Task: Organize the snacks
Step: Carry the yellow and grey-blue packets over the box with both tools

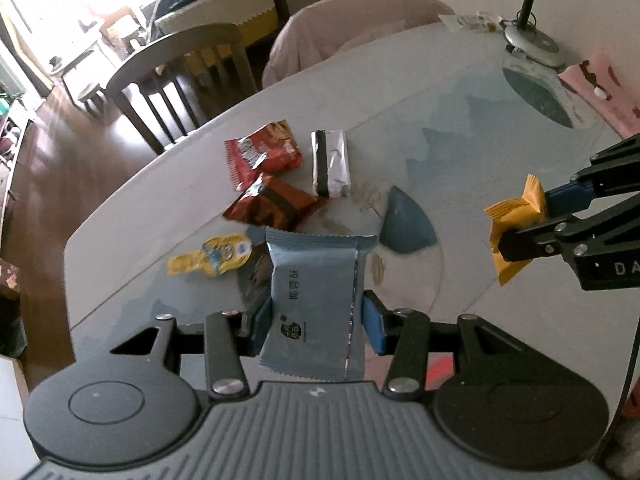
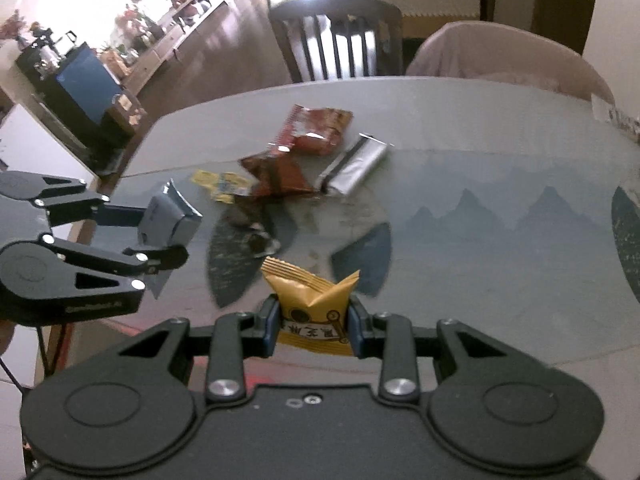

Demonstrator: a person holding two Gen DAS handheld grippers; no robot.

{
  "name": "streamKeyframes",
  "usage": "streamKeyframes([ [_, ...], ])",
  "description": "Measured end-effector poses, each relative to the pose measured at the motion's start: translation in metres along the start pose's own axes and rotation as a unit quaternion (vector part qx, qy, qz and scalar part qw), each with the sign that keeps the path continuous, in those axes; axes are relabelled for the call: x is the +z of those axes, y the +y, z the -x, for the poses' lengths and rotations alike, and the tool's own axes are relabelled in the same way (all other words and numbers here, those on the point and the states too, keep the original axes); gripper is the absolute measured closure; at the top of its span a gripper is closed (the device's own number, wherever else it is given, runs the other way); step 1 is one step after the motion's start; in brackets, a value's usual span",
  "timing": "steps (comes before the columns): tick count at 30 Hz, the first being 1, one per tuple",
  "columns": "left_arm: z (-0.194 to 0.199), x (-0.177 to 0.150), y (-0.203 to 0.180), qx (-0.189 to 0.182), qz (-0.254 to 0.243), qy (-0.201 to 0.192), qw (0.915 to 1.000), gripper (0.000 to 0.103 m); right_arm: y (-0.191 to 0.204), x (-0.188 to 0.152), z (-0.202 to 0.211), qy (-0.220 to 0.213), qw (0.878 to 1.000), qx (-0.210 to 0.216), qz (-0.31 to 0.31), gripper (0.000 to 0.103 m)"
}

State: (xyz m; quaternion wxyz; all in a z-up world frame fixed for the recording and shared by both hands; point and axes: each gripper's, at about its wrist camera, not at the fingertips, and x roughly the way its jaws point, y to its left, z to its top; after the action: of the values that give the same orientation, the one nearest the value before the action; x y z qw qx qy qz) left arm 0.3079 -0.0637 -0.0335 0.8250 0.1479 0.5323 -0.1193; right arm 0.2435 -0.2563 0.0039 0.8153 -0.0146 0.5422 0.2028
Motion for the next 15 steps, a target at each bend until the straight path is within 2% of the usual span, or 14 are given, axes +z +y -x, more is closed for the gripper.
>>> streamKeyframes([
  [8,0.049,-0.047,0.001,0.004,0.039,0.002,0.9992,0.056,0.054,-0.031,0.035,-0.014,0.999,0.022,0.032,0.070],
  [15,0.082,-0.094,0.003,0.005,0.077,0.013,0.9969,0.056,0.093,-0.060,0.049,-0.014,0.998,0.037,0.058,0.070],
])
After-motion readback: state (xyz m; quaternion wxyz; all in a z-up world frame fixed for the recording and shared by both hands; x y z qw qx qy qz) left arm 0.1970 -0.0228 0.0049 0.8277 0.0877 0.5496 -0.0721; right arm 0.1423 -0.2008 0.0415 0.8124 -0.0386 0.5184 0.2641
